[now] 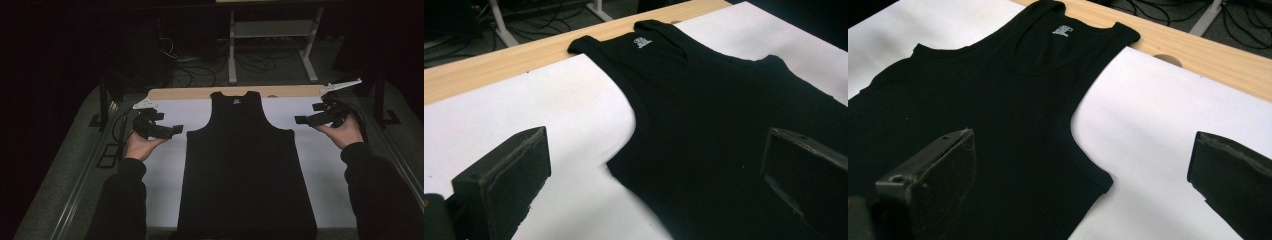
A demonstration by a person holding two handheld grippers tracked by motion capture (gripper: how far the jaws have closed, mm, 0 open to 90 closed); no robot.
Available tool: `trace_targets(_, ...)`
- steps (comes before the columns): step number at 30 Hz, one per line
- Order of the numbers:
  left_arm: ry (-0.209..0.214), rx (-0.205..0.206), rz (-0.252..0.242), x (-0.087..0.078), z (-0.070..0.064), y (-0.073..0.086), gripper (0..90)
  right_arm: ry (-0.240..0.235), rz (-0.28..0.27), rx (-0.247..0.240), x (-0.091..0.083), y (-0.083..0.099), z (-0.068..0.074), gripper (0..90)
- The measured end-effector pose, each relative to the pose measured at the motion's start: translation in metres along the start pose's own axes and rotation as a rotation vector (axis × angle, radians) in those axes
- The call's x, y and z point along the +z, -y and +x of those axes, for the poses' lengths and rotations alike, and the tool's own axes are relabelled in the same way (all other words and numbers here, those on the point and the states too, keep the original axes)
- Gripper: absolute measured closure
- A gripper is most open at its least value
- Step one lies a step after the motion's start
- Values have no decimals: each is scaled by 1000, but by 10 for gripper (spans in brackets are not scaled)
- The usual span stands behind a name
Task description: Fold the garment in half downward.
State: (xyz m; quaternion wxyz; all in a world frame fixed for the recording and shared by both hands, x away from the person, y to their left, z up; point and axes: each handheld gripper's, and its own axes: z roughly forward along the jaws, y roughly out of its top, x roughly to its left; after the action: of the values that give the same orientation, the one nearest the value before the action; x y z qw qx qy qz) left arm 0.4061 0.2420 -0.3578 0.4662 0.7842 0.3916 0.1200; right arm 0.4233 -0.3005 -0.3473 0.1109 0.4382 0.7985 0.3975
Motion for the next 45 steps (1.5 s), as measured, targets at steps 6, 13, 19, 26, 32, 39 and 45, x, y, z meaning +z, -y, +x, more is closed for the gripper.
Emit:
trace_targets(6, -20, -8, 16, 9, 4, 2, 0, -1, 21, 3, 9, -1, -2, 0)
trace_targets(13, -19, -17, 19, 17, 9, 4, 0, 11, 36, 13, 16, 1, -8, 0)
trace_targets(19, -16, -32, 21, 24, 13, 6, 0, 10, 47, 32, 21, 4, -16, 0)
trace_targets(26, -4, -47, 30, 35, 17, 10, 0, 10, 65, 46, 30, 7, -21, 0)
trace_targets(32, 2, -86, 9, 44, 20, 13, 0, 0, 52, 62, 36, 9, -29, 0)
trace_targets(39, 3, -89, 30, 55, 23, 17, 0, -1, 67, 88, 48, 14, -35, 0)
trace_targets(45, -5, -102, 63, 65, 27, 23, 0, -4, 95, 90, 57, 18, -36, 0)
